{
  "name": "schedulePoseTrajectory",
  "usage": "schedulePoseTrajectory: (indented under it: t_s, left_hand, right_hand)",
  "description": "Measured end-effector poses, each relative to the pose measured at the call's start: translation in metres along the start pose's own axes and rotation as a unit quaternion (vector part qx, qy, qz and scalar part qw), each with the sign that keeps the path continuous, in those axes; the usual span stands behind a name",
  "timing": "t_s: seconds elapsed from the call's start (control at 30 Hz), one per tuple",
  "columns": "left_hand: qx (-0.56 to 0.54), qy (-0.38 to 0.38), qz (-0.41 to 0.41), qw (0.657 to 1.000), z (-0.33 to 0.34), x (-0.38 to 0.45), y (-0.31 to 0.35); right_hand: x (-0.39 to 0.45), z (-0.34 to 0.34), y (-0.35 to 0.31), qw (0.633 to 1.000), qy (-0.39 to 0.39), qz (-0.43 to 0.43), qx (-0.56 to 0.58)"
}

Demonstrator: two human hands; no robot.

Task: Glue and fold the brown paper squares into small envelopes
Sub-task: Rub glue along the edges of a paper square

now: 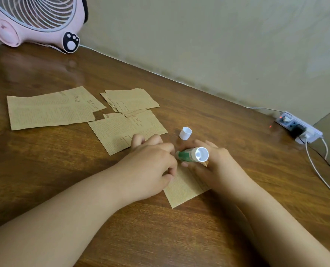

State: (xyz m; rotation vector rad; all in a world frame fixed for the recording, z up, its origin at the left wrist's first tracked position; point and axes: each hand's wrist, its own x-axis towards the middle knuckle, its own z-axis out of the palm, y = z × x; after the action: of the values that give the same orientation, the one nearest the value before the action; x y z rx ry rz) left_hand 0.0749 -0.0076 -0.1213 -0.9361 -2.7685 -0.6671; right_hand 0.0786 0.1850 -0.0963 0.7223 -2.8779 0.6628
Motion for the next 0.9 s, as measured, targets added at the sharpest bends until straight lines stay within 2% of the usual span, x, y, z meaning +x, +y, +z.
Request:
schedulePoseTrajectory:
  t_s: [0.2, 0.37, 0.5, 0.63, 0.7, 0.9]
  left_hand:
    - [-0.018, 0.001, -0.026, 1.0, 0.0, 0.001, 0.002]
    - [-0.012, -0.001, -0.025, 1.0, 0.0, 0.001, 0.002]
    - [-0.007, -0.003, -0.017, 1.0, -0.002, -0.001, 0.003]
    - [0.002, -0.013, -0.003, 1.0, -0.004, -0.003, 0.005]
    - [0.004, -0.021, -0.003, 1.0, -0.004, -0.004, 0.008]
    - [-0.001, -0.022, -0.009, 1.0, -0.004, -0.005, 0.007]
  right_hand:
    - [-0.021, -0.008, -0.001, 0.999, -0.006, -0.035, -0.029]
    - [-0.048, -0.013, -0.006, 0.999, 0.002, -0.027, -0.046]
    - [-0.063, -0.026, -0.006, 0.998, -0.036, -0.024, -0.044]
    - [-0.053, -0.038, -0.004, 0.999, 0.041, 0.011, -0.007]
    - [-0.039, -0.031, -0.005, 0.998, 0.055, 0.016, -0.002]
    - [-0.009, -0.001, -0.008, 1.0, -0.001, 0.008, 0.008]
